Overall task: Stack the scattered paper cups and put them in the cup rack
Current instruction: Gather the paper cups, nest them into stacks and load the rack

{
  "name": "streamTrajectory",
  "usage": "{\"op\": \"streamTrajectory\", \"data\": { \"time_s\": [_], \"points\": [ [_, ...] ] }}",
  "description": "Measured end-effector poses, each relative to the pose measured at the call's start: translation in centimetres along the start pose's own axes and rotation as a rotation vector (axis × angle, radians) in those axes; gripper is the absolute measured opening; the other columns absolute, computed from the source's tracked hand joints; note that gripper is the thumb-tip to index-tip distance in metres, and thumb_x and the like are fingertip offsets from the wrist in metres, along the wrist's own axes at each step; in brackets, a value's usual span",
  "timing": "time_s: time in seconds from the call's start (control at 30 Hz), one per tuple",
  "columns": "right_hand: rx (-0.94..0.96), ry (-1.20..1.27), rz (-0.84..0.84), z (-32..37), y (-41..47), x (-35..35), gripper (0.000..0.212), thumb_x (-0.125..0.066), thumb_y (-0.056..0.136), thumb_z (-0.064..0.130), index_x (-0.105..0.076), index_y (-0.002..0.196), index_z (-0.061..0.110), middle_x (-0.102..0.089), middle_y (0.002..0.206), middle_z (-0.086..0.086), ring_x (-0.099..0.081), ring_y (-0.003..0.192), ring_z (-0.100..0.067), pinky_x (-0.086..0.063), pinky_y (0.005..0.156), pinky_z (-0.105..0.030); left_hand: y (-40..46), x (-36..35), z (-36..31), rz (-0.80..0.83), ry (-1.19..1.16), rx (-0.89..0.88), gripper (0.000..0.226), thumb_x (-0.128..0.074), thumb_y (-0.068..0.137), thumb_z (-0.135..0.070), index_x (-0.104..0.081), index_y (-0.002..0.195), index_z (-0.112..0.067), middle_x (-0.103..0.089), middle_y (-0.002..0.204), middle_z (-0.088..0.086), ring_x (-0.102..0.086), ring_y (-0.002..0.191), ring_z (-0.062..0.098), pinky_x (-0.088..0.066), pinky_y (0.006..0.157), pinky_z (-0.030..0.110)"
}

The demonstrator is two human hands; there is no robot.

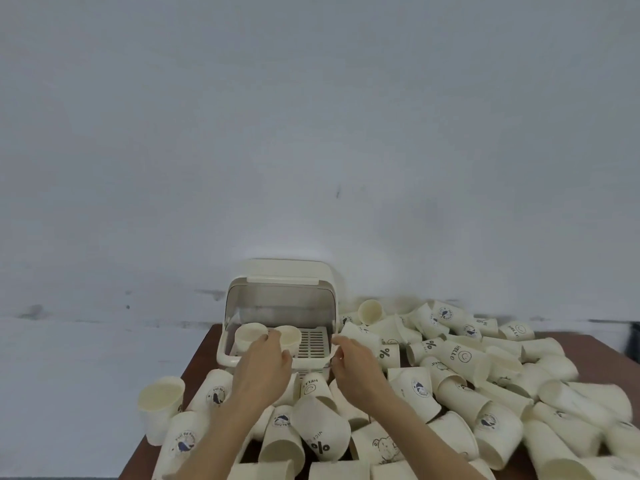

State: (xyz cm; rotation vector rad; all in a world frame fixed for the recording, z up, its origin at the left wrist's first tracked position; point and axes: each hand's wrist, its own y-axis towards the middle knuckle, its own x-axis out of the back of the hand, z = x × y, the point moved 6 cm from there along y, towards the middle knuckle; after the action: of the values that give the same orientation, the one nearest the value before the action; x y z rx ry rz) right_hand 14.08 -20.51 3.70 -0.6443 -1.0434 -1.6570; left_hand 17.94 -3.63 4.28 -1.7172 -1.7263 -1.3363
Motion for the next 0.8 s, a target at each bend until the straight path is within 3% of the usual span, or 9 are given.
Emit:
{"op": "streamTrajectory", "data": {
  "time_s": [0.23, 0.4, 0.53, 0.63, 0.8],
  "points": [
    [-0.042, -0.023, -0.059, -0.5, -5.2, 4.0, 0.036, -0.041, 0.097, 0.016, -0.050, 0.132, 0.016, -0.057, 0.111, 0.000, -0.053, 0.104, -0.017, -0.043, 0.090, -0.029, -4.2, 0.6, -5.9, 0.007, -0.026, -0.149, 0.028, -0.042, 0.095, -0.026, -0.053, 0.118, -0.016, -0.057, 0.100, 0.002, -0.057, 0.092, 0.023, -0.048, 0.078, 0.038],
    [-0.071, 0.000, -0.127, -0.6, -9.7, 5.4, 0.036, -0.042, 0.097, 0.014, -0.051, 0.132, 0.016, -0.058, 0.117, 0.000, -0.054, 0.105, -0.013, -0.043, 0.090, -0.025, -8.1, 1.2, -8.4, -0.011, -0.078, -0.217, 0.029, -0.040, 0.098, -0.030, -0.053, 0.121, -0.018, -0.057, 0.109, -0.001, -0.056, 0.099, 0.018, -0.048, 0.081, 0.034],
    [-0.075, 0.016, -0.227, -0.7, -12.8, 5.9, 0.031, -0.045, 0.094, 0.009, -0.055, 0.123, 0.016, -0.058, 0.107, 0.001, -0.053, 0.096, -0.013, -0.041, 0.081, -0.022, -11.0, 0.8, -9.3, 0.013, -0.110, -0.240, 0.035, -0.041, 0.097, -0.032, -0.047, 0.131, -0.022, -0.055, 0.118, -0.003, -0.052, 0.109, 0.017, -0.047, 0.086, 0.033],
    [-0.064, 0.019, -0.256, -0.7, -14.5, 5.7, 0.032, -0.045, 0.094, 0.008, -0.055, 0.124, 0.016, -0.058, 0.107, 0.000, -0.054, 0.098, -0.015, -0.040, 0.082, -0.023, -12.8, 0.4, -9.5, 0.036, -0.102, -0.224, 0.039, -0.042, 0.098, -0.033, -0.043, 0.136, -0.023, -0.052, 0.124, -0.003, -0.050, 0.114, 0.018, -0.047, 0.090, 0.036],
    [-0.041, 0.034, -0.255, -1.0, -15.6, 5.3, 0.032, -0.045, 0.095, 0.009, -0.057, 0.124, 0.015, -0.059, 0.111, 0.000, -0.056, 0.100, -0.016, -0.044, 0.086, -0.026, -14.4, 0.4, -10.3, 0.024, -0.075, -0.226, 0.038, -0.040, 0.099, -0.032, -0.042, 0.135, -0.024, -0.049, 0.123, -0.002, -0.054, 0.109, 0.016, -0.046, 0.086, 0.031]
  ]
}}
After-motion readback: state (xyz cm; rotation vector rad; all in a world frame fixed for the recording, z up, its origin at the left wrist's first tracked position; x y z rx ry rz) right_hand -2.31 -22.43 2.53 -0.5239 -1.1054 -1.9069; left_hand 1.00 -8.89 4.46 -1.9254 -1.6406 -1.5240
